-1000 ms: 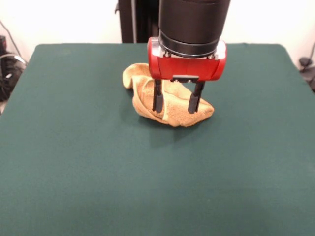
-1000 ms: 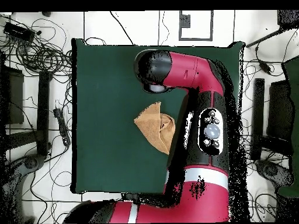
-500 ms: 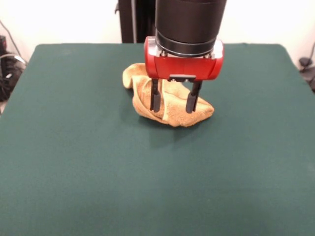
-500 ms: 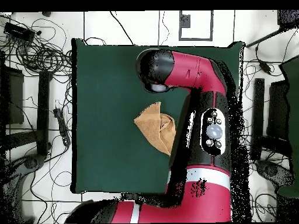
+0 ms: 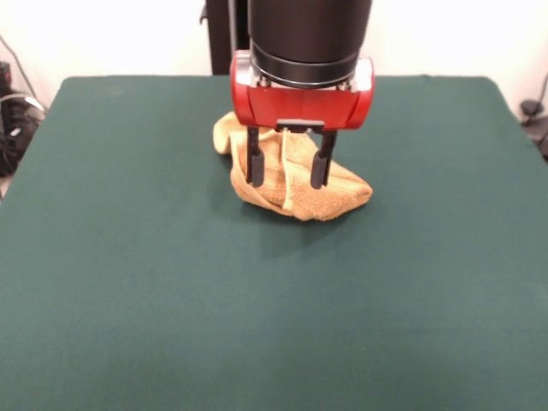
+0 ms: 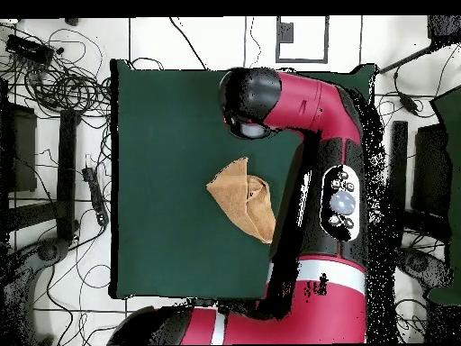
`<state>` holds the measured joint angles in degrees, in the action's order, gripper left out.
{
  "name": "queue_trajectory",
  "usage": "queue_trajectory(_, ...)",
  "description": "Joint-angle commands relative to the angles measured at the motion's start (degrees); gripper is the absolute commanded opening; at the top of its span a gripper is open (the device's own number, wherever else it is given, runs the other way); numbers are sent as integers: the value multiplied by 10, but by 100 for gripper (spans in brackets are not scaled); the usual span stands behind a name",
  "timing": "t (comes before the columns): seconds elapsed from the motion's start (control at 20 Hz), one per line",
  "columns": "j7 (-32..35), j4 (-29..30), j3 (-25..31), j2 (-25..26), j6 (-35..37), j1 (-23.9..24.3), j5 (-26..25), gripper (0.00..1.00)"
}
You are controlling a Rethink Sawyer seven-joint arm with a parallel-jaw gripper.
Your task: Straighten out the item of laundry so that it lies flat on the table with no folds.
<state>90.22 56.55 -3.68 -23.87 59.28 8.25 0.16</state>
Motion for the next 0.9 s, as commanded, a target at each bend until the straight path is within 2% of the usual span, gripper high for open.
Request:
queue_trajectory(0.05, 95, 9, 26, 9, 53, -3, 16, 100)
queue_trajectory(0.9, 87, -1, 25, 14, 65, -6, 11, 100)
